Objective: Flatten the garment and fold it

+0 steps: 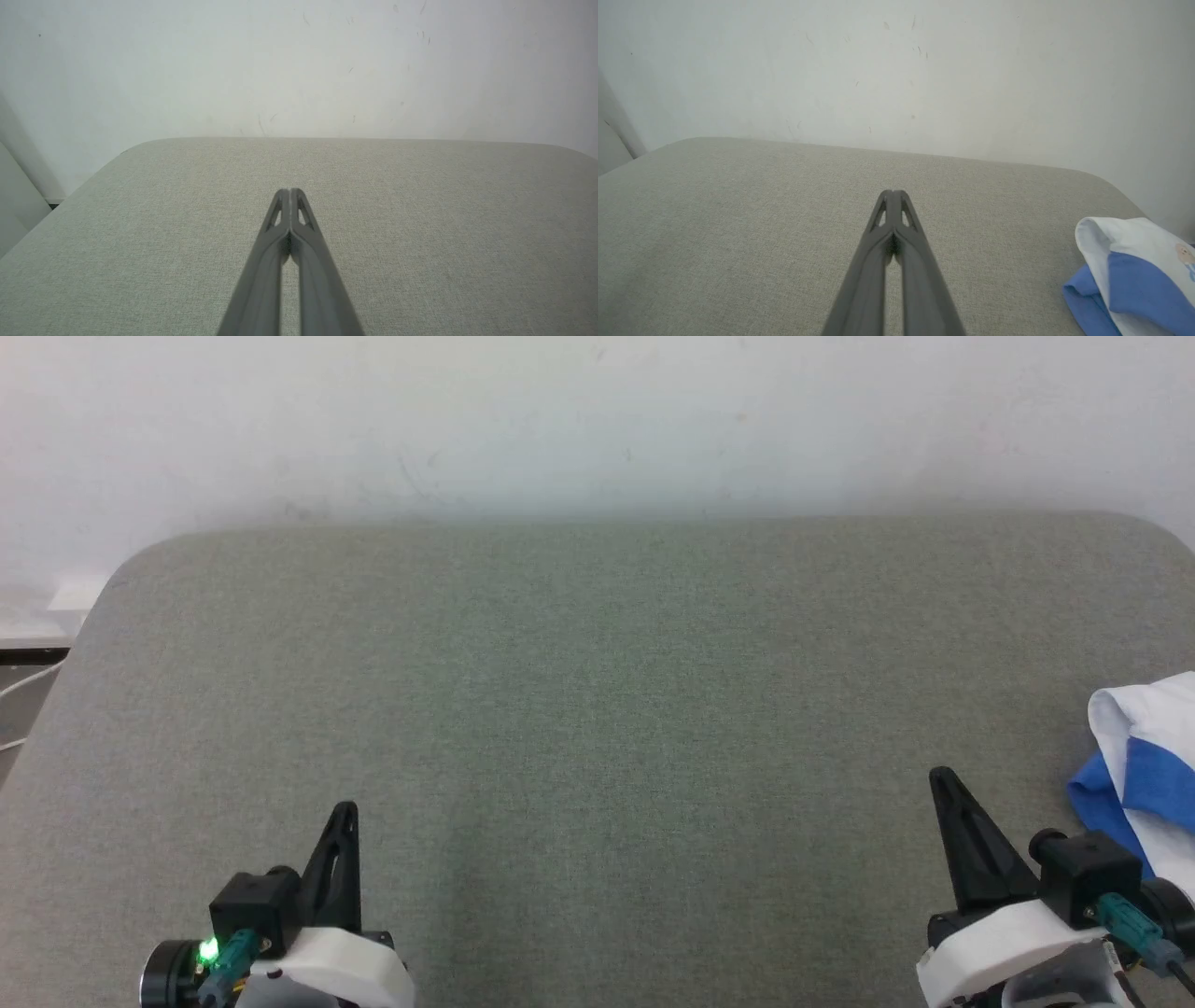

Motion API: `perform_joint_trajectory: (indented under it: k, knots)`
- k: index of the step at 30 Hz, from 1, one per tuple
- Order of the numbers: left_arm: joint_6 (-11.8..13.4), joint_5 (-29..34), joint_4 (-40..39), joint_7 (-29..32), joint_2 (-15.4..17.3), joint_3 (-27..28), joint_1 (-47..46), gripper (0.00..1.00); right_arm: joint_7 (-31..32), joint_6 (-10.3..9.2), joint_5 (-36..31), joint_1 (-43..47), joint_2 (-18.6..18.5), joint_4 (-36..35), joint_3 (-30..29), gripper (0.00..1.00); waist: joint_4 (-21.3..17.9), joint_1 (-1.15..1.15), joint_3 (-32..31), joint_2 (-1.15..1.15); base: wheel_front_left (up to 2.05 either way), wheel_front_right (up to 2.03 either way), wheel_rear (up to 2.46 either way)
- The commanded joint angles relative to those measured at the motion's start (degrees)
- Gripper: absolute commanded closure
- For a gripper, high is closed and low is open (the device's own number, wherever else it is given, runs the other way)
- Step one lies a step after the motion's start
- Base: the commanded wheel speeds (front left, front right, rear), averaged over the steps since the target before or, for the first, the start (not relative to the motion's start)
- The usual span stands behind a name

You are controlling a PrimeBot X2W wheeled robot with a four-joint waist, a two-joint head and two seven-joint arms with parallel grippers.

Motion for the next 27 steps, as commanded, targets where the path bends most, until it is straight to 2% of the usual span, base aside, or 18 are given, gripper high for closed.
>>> perform_joint_trajectory:
  k: [1, 27]
  knots:
    - [0.4, 0.8, -0.4, 0.4, -0.2, -0.2, -0.9, 1.00, 0.2, -0.06, -0.5, -0.9, 0.2, 0.3, 0.0, 1.00, 0.1, 0.00, 0.0, 0.00, 0.00, 0.00, 0.00]
    - [1.0, 2.6, -2.0, 3.4, -0.6, -0.6, -1.9, 1.00, 1.4, -0.09, -1.9, -2.7, 0.2, 1.4, 0.0, 1.00, 1.6, 0.00, 0.3, 0.00, 0.00, 0.00, 0.00]
